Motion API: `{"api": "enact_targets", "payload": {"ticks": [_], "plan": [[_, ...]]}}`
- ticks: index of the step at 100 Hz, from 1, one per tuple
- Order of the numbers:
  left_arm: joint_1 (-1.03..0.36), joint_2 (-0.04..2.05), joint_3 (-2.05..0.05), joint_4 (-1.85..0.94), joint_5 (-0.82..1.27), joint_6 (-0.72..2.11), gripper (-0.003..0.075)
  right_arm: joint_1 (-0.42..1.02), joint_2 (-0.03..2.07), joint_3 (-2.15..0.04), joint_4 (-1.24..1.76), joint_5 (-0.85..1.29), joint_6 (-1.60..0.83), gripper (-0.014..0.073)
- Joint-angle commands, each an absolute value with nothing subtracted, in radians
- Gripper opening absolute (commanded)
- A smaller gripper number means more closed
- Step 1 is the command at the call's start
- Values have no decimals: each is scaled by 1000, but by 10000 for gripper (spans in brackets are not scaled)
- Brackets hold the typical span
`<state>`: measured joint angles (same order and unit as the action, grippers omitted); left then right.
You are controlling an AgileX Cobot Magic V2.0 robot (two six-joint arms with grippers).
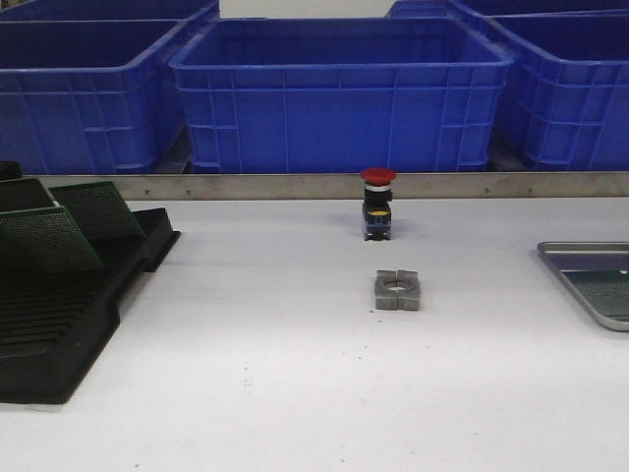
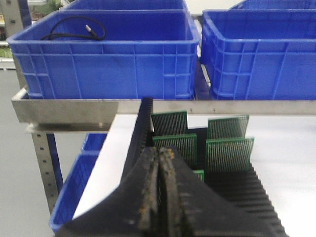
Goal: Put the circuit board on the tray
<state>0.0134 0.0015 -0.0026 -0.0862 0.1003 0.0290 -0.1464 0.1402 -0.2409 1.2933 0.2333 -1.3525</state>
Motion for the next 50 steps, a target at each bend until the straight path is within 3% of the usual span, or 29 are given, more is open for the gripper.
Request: {"api": "enact_targets", "payload": {"ticks": [1,50], "plan": [[23,-39,29,-36,50,-8,-17,-149,148,-268,1317,201,-1361,-62],[21,-37,26,-27,69,-8,-17,-150,151,-268,1317,207,-1361,-62]]}}
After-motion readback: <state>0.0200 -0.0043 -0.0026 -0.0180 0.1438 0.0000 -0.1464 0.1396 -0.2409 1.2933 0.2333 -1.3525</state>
